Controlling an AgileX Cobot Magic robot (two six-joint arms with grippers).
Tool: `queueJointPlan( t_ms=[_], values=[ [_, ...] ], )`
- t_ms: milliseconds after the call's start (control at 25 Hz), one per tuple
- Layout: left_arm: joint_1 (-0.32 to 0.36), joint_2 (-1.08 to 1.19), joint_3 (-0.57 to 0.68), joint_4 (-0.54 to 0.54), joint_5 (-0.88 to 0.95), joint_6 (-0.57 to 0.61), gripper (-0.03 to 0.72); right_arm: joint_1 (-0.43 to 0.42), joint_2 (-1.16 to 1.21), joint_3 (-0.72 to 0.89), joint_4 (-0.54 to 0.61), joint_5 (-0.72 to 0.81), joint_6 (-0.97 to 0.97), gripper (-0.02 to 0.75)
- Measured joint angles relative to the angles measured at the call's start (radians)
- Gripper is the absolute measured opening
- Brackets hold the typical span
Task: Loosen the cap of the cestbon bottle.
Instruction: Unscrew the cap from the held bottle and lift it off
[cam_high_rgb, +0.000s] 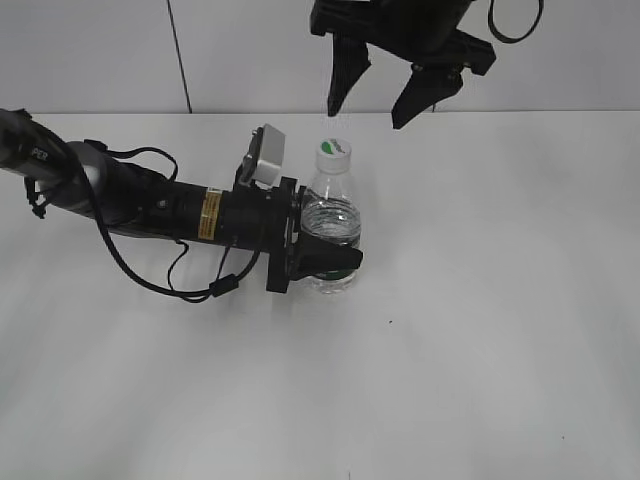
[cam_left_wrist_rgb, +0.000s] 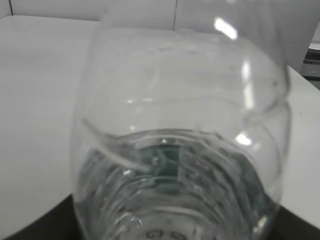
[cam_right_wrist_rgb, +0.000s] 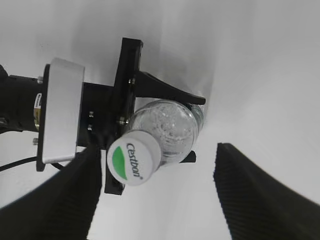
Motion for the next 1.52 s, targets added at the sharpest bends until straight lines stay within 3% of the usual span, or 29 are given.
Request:
queueJointPlan(
  t_ms=[880, 1160, 1520],
  values=[
    [0.000, 0.000, 0.000, -0.001, 0.005, 0.000, 0.402, 0.050, 0.071, -0.027, -0.012, 0.001, 0.002, 0.515],
    [-0.001, -0.001, 0.000, -0.009, 0.018, 0.000, 0.402, 0.054, 0.088, -0.028, -0.015, 0.001, 0.003, 0.429],
    [-0.001, -0.001, 0.000, -0.012, 0.021, 0.000, 0.402, 0.082, 0.088, -0.029, -0.036, 0.001, 0.000, 0.417]
  ],
)
